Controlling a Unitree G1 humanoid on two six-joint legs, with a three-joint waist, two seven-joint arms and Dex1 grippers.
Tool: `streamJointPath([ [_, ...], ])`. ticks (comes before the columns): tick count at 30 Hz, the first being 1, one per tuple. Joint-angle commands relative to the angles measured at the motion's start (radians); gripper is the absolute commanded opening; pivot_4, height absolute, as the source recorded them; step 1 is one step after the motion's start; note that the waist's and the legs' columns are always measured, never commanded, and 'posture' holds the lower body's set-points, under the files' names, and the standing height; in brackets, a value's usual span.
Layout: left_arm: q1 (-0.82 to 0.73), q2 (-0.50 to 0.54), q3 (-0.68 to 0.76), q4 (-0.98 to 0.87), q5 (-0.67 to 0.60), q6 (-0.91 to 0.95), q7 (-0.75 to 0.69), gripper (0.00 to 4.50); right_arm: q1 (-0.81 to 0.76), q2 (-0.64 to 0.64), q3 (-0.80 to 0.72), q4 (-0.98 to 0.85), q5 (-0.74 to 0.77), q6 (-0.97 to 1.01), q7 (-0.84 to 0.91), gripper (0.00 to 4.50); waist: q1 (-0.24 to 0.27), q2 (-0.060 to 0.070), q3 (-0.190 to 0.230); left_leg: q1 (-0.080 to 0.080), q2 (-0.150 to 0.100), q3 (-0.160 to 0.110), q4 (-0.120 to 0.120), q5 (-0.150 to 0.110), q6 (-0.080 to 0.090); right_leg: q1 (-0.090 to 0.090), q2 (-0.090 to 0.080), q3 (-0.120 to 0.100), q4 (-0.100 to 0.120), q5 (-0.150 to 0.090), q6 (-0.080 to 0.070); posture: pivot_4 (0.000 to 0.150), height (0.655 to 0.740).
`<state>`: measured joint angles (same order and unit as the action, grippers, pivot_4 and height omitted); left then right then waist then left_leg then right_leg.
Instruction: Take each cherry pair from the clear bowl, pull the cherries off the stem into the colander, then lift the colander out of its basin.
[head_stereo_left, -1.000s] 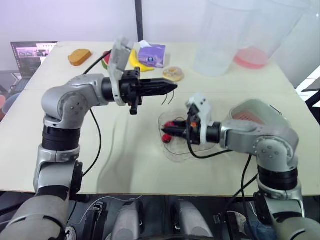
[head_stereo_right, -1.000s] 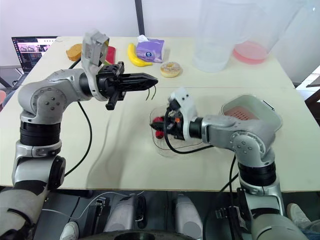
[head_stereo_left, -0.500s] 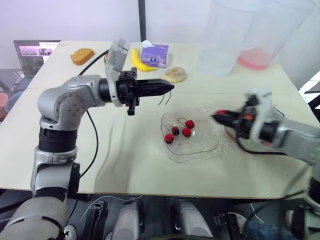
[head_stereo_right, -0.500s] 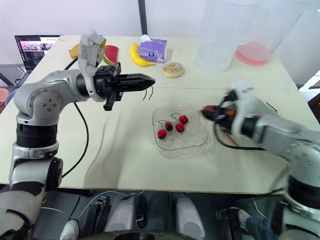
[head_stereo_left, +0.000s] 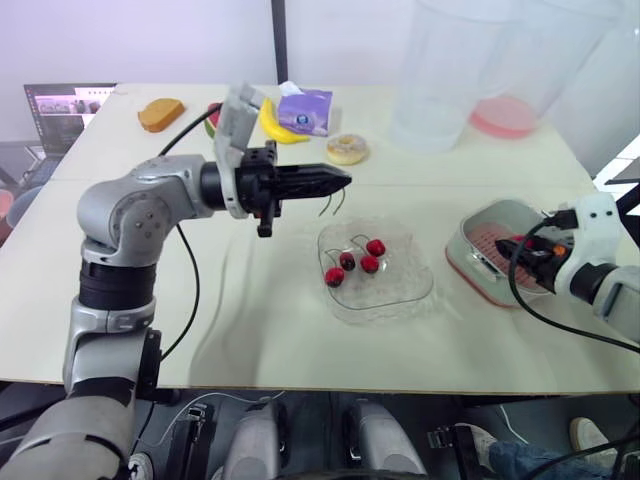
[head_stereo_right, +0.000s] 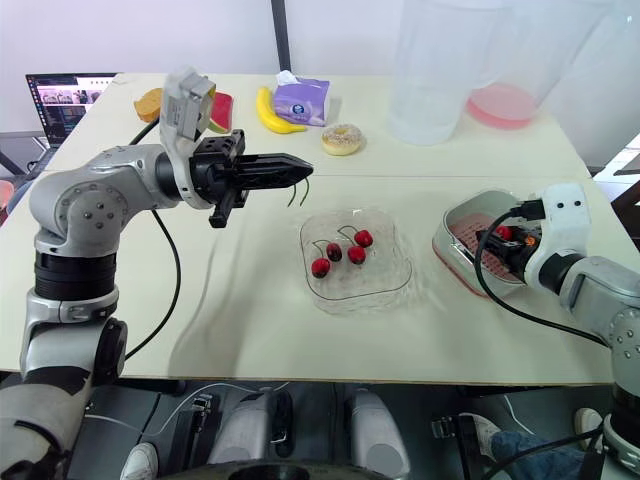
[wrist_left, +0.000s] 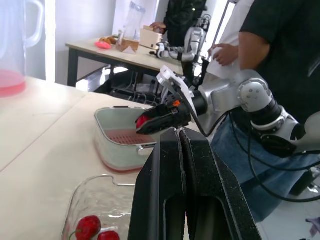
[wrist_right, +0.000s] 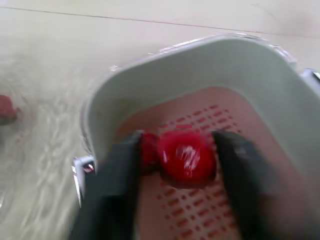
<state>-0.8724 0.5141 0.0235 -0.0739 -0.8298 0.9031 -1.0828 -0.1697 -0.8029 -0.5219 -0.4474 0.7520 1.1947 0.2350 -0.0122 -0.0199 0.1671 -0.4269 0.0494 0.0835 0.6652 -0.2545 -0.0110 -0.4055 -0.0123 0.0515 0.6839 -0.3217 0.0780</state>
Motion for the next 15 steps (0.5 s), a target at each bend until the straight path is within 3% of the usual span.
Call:
streamJointPath([
  [1,-0.008,0.012,0.013,-0.018,-0.003,-0.019,-0.008,0.00,-0.050,-0.015,-0.078,-0.039,0.036,-0.006,0.019,4.46,-0.002,0.000,0.000,0.000,0.000,0.000,0.000,0.000,0.000,0.000,0.000,0.000,0.000,0.000,0.000,0.150,0.7400],
  [6,-0.002,0.025,0.011,-0.020,0.008,-0.027,-0.015,0.00,-0.125,-0.046,-0.104,-0.102,0.139,-0.019,0.098,4.46,-0.006,0.000,0.000,0.000,0.001,0.000,0.000,0.000,0.000,0.000,0.001,0.000,0.000,0.000,0.000,0.150,0.7400],
  [11,0.031,0.065,-0.006,-0.049,0.035,-0.050,-0.035,0.00,-0.120,-0.048,-0.062,-0.261,0.399,-0.095,0.334,4.46,-0.005,0.000,0.000,0.000,0.001,-0.001,0.000,0.000,0.000,0.000,0.001,0.000,0.000,0.000,0.000,0.150,0.7400],
  [15,0.085,0.116,-0.019,-0.083,0.088,-0.087,-0.034,0.00,-0.026,-0.100,0.092,-0.318,0.275,-0.216,0.477,4.46,-0.001,0.000,0.001,0.000,0.000,-0.001,0.000,-0.001,0.001,0.001,0.000,-0.001,-0.001,0.000,0.000,0.150,0.7400],
])
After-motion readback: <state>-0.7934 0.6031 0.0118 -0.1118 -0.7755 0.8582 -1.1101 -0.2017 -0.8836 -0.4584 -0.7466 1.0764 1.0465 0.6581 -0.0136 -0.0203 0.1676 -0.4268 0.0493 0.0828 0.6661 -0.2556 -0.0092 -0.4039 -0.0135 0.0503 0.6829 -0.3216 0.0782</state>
